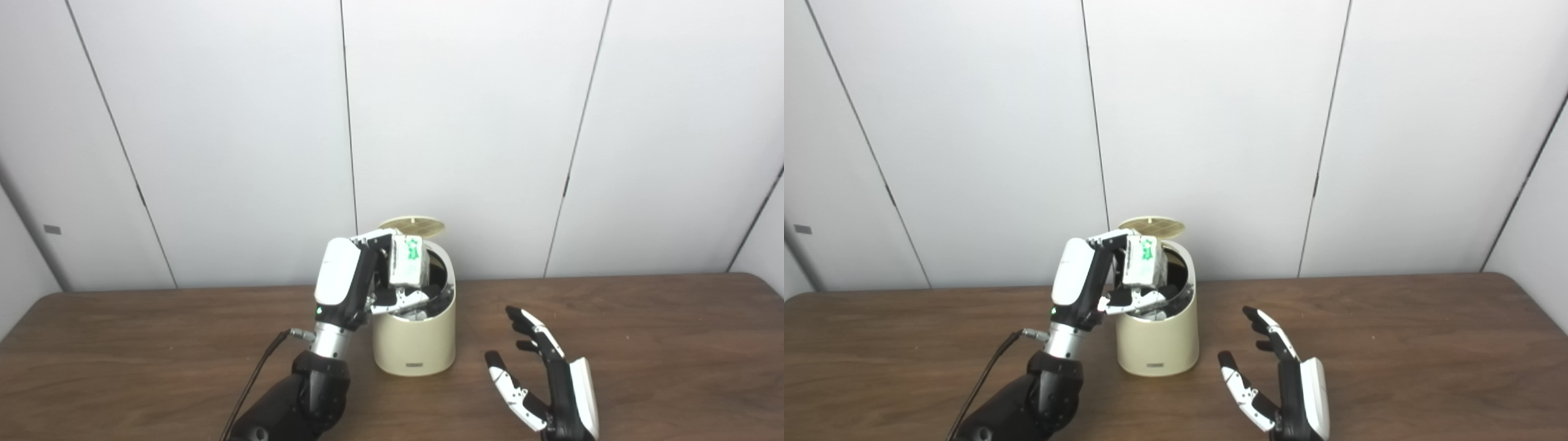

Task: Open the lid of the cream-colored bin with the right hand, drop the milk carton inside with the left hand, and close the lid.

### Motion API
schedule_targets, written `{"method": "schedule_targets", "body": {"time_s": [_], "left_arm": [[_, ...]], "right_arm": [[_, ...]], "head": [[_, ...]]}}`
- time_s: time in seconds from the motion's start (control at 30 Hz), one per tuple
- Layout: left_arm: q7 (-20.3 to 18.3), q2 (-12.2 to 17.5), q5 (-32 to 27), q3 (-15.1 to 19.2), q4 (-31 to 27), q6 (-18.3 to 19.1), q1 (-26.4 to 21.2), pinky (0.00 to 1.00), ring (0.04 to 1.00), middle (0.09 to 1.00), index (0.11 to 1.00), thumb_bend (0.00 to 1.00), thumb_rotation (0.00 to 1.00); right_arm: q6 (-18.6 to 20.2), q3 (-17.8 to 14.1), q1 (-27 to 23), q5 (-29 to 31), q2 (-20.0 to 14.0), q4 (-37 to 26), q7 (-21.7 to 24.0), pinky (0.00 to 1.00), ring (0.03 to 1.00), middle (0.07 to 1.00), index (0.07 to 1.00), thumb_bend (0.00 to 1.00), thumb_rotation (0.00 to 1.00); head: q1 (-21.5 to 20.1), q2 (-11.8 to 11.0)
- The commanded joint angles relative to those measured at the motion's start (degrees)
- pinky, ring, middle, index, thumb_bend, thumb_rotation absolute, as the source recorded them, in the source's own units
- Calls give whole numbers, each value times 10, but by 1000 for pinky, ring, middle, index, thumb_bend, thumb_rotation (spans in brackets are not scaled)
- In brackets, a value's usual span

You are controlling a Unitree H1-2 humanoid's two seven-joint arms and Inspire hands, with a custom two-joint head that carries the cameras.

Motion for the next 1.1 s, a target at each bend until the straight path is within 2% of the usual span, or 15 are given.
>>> {"method": "schedule_targets", "body": {"time_s": [0.0, 0.2, 0.27, 0.33, 0.83, 0.87, 0.9, 0.97, 1.07], "left_arm": [[-3, 10, 0, 0, 0, 6, -16, 301, 422, 490, 491, 504, 0], [-21, 10, 3, 10, 4, 6, -14, 376, 451, 499, 487, 505, 0], [-25, 10, 2, 12, 4, 6, -13, 416, 508, 498, 486, 519, 0], [-25, 10, 2, 12, 4, 6, -12, 451, 541, 557, 491, 520, 53], [-48, 12, -8, 21, -4, 6, -7, 460, 546, 567, 492, 520, 71], [-54, 12, -12, 22, -5, 6, -6, 462, 547, 568, 532, 743, 119], [-62, 12, -17, 25, -6, 6, -5, 468, 549, 571, 560, 894, 181], [-80, 11, -25, 31, -10, 6, -2, 487, 563, 581, 586, 979, 330], [-98, 10, -35, 41, -13, 6, 2, 507, 581, 595, 610, 1000, 447]], "right_arm": [[-4, 8, 27, -10, 9, 17, -4, 695, 792, 810, 797, 187, 459], [-1, 8, 27, -5, 10, 15, -3, 696, 793, 809, 795, 187, 428], [1, 9, 28, -4, 9, 13, -1, 696, 793, 809, 796, 187, 424], [2, 9, 28, -4, 8, 13, -1, 700, 797, 812, 799, 187, 421], [1, 10, 28, -5, 7, 13, -3, 692, 789, 807, 794, 196, 479], [0, 10, 27, -5, 7, 14, -4, 692, 789, 807, 795, 196, 479], [1, 10, 27, -5, 7, 14, -3, 690, 787, 806, 793, 197, 480], [1, 10, 27, -5, 6, 14, -3, 691, 789, 808, 794, 200, 497], [0, 10, 27, -7, 5, 16, -4, 687, 787, 805, 793, 196, 491]], "head": [[-1, 0], [-1, 0], [0, 0], [0, 0], [0, 2], [0, 2], [0, 2], [0, 2], [1, 2]]}}
